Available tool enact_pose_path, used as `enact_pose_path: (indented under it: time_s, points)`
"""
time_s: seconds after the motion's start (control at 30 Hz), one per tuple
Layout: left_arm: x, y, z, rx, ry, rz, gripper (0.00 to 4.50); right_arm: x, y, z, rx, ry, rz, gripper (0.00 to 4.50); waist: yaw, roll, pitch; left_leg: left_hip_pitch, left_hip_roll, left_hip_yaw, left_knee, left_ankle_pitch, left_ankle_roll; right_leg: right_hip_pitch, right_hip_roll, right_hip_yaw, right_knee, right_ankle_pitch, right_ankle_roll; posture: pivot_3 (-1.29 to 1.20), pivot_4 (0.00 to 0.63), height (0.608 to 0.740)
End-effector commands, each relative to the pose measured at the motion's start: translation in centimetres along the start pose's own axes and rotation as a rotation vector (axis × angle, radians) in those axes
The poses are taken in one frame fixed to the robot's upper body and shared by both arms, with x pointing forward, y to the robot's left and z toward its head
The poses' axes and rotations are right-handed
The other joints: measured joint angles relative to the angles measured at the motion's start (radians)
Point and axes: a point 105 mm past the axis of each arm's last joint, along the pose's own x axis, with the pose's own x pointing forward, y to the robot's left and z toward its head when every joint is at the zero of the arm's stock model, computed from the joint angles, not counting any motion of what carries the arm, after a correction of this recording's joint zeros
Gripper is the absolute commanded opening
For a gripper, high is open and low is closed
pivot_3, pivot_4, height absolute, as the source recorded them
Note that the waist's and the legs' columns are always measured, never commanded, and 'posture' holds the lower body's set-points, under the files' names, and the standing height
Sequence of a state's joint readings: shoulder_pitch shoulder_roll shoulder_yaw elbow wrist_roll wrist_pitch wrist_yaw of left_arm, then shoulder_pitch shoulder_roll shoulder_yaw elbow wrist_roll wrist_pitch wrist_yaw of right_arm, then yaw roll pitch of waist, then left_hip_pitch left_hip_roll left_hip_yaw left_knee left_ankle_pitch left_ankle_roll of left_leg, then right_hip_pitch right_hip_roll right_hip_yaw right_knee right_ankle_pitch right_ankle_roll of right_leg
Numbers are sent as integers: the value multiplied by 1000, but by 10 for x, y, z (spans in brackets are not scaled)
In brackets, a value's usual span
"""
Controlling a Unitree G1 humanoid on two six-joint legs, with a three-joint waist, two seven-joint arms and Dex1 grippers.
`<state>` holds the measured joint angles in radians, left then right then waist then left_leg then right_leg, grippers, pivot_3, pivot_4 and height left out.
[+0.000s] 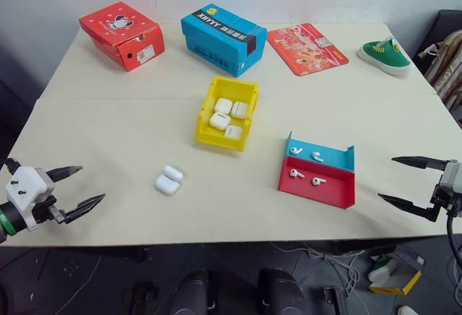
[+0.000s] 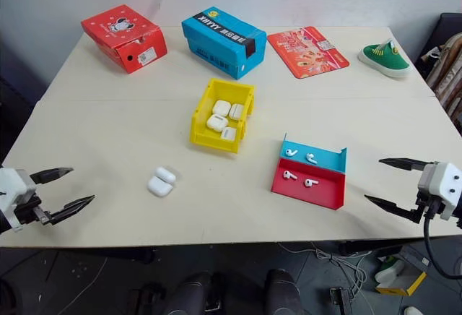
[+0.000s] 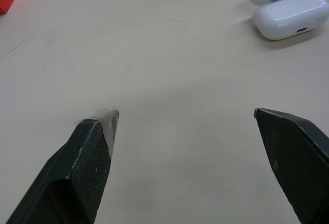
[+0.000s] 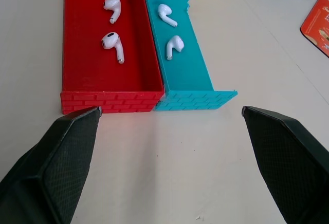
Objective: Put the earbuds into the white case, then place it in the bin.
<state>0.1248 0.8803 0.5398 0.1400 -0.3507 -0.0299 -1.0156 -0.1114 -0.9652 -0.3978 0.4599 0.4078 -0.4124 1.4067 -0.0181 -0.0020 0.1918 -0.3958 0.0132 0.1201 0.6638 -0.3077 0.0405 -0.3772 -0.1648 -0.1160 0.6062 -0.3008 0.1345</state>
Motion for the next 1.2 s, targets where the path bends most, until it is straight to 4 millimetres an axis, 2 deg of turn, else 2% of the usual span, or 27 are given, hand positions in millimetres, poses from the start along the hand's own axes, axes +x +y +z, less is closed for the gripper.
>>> enact_pose_path:
  time_s: [0.03, 0.23, 0.37, 0.43, 0.53, 0.6, 0.67, 0.8, 0.9, 1.07, 1.13, 1.2]
  points:
    - [-1, 2, 10, 19, -29, 19, 4458, 3, -4, 8, -21, -45, -16, 4500, -2, 0, 0, 0, 0, 0, 0, 0, 0, 0, 0, 0, 0, 0, 0, 0, 150, 740]
    - [0, -2, 14, -14, -47, 7, 4458, 13, -5, 13, -9, -88, -19, 4500, -10, 0, 0, 0, 0, 0, 0, 0, 0, 0, 0, 0, 1, 0, 0, 0, 150, 740]
    - [-2, -3, 16, -33, -49, 14, 4458, 24, -6, 24, 17, -160, -29, 4500, -10, 0, 0, 0, 0, 0, 0, 0, 0, 0, 0, 0, 1, 0, 0, 0, 150, 740]
    - [-9, 4, 7, -58, 20, 47, 4458, 33, -2, 38, 18, -269, -14, 4500, -10, 0, 0, 1, 0, 0, 0, 0, 0, 0, 0, 0, 1, 0, 0, 0, 150, 740]
    - [-24, 28, -10, -150, 137, 177, 4458, 46, 9, 57, 12, -405, 24, 4500, -10, 0, 0, 1, 1, 0, 0, 0, -1, 0, 1, 0, 1, 0, -1, 0, 150, 740]
    - [-34, 39, -12, -191, 173, 227, 4458, 53, 18, 68, -1, -482, 49, 4500, -10, 0, 0, 1, 2, 0, 0, 0, 0, 0, 2, 0, 4, -1, -1, 0, 150, 740]
    - [-41, 40, -10, -223, 211, 226, 4458, 58, 24, 78, -5, -555, 58, 4500, -10, 0, 0, 1, 1, 0, 0, 0, 0, 0, 1, 0, 5, -1, -1, 0, 150, 740]
    - [-52, 28, -9, -312, 317, 183, 4458, 61, 34, 87, -25, -631, 99, 4500, -9, 0, 0, 1, 0, 0, 0, -2, 0, 0, 1, 0, 5, -1, -1, 0, 150, 740]
    - [-46, 12, 9, -428, 355, 116, 4458, 62, 36, 82, 7, -629, 127, 4500, -5, -1, 0, 1, 1, 0, -1, -3, 0, 0, 1, -1, 5, -1, -1, 0, 150, 740]
    - [-15, -21, 48, -486, 408, -12, 4458, 58, 35, 67, 16, -594, 139, 4500, -1, -1, 0, 2, 0, -1, 0, -2, -1, 2, 1, 1, 5, -1, -1, 0, 150, 740]
    - [-4, -34, 58, -535, 482, -35, 4458, 58, 36, 63, 20, -587, 146, 4500, -2, -1, 1, 2, 1, -1, 0, -2, -2, 2, 1, 3, 6, -1, -2, 0, 150, 740]
    - [14, -44, 72, -532, 458, -80, 4458, 58, 37, 60, 28, -583, 148, 4500, -3, 0, 1, 4, 1, 0, -1, -1, -3, 2, 7, 3, 7, -1, -2, 0, 150, 740]
